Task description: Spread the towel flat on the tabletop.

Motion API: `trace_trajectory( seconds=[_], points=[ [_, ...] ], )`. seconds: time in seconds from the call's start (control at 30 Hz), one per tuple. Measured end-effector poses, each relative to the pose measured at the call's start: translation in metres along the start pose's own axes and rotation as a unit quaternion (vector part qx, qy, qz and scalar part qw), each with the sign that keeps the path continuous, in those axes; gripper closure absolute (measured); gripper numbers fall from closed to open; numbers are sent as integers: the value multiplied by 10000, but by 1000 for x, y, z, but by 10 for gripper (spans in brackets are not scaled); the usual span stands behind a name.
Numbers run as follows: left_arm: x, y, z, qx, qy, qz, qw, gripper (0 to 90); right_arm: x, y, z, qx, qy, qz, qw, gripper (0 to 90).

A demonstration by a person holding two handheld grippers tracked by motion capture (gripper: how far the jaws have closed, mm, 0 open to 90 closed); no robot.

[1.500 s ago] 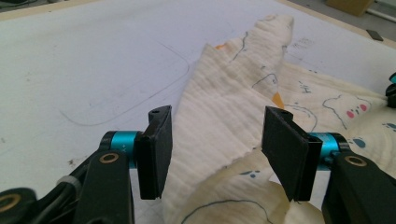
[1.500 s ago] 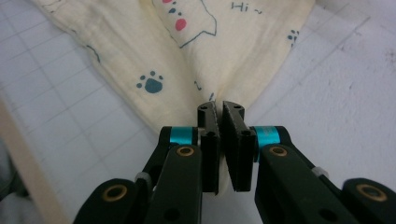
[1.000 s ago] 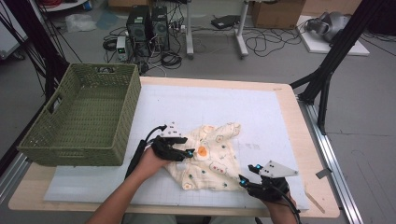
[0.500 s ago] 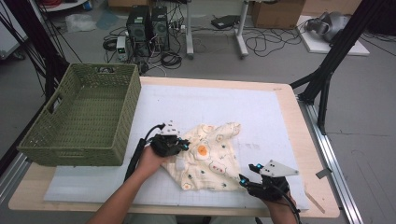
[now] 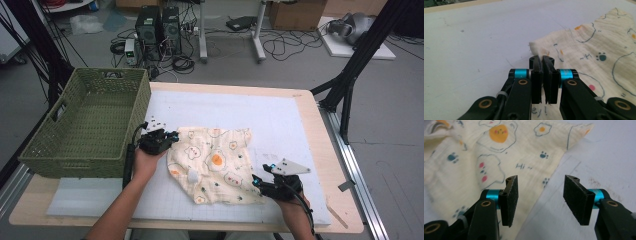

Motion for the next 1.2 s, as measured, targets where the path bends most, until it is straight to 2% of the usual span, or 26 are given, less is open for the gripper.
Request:
trace_trajectory(
  seconds=[0.07, 0.1, 0.23, 0.3, 0.43, 0.5, 0.53, 0.63, 0.67, 0.77, 0.83, 0.87, 0.9, 0.93, 0.97, 1.07, 1.1, 1.13, 1.2],
  points=[
    [0, 0, 1, -1, -1, -16, 10000, 853, 3, 3, 4, -27, -12, 22, 10000, 454],
    [-1, -2, 2, 61, -35, 21, 10000, 853, 11, 12, 15, -109, 23, 78, 9999, 455],
    [-5, -7, 5, 159, -115, -55, 9998, 853, 22, 30, 43, -282, -76, 273, 9992, 470],
    [-5, -8, 5, 162, -116, -70, 9998, 855, 27, 36, 58, -262, -58, 385, 9989, 482],
    [-5, -10, 7, 230, -120, -75, 9996, 855, 34, 47, 89, -209, -237, 579, 9978, 488],
    [-6, -11, 7, 255, -142, -77, 9995, 854, 35, 49, 102, -179, -341, 619, 9973, 515],
    [-6, -12, 8, 279, -135, -95, 9995, 854, 34, 49, 107, -147, -478, 583, 9970, 538],
    [-2, -14, 7, 384, -30, -223, 9990, 862, 37, 53, 110, -74, -441, 539, 9975, 844],
    [0, -16, 6, 453, 30, -251, 9987, 864, 37, 55, 110, -94, -457, 505, 9976, 860],
    [1, -18, 9, 541, 122, -442, 9975, 864, 36, 66, 109, -345, -522, 508, 9967, 870],
    [2, -16, 12, 506, 185, -464, 9975, 856, 34, 78, 105, -655, -519, 569, 9949, 871],
    [2, -16, 12, 506, 185, -464, 9975, 833, 34, 78, 105, -655, -519, 569, 9949, 871],
    [2, -13, 15, 549, 208, -429, 9974, 774, 31, 89, 99, -993, -583, 600, 9915, 871],
    [2, -13, 15, 549, 208, -429, 9974, 693, 31, 89, 99, -993, -583, 600, 9915, 871],
    [0, -12, 17, 540, 165, -516, 9971, 631, 27, 98, 94, -1258, -654, 614, 9880, 870],
    [-2, -11, 18, 470, 86, -563, 9973, 556, 19, 108, 87, -1472, -757, 771, 9832, 862],
    [-3, -9, 18, 396, 38, -579, 9975, 549, 18, 109, 86, -1520, -770, 790, 9822, 835],
    [-4, -2, 18, 138, 9, -532, 9985, 549, 18, 110, 85, -1558, -759, 809, 9815, 784],
    [-5, 7, 19, -110, -60, -391, 9992, 541, 21, 108, 83, -1521, -636, 813, 9830, 696]
  ],
)
Point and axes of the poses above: each handheld gripper's, and its own axes: z roughly forward along the jaws, x roughly out of its top, y roughly to its right, the point moved 9 cm from there along z, roughly forward along the jaws, and after that the axes turned 5 degrees about -z, right-handed, at the moved point
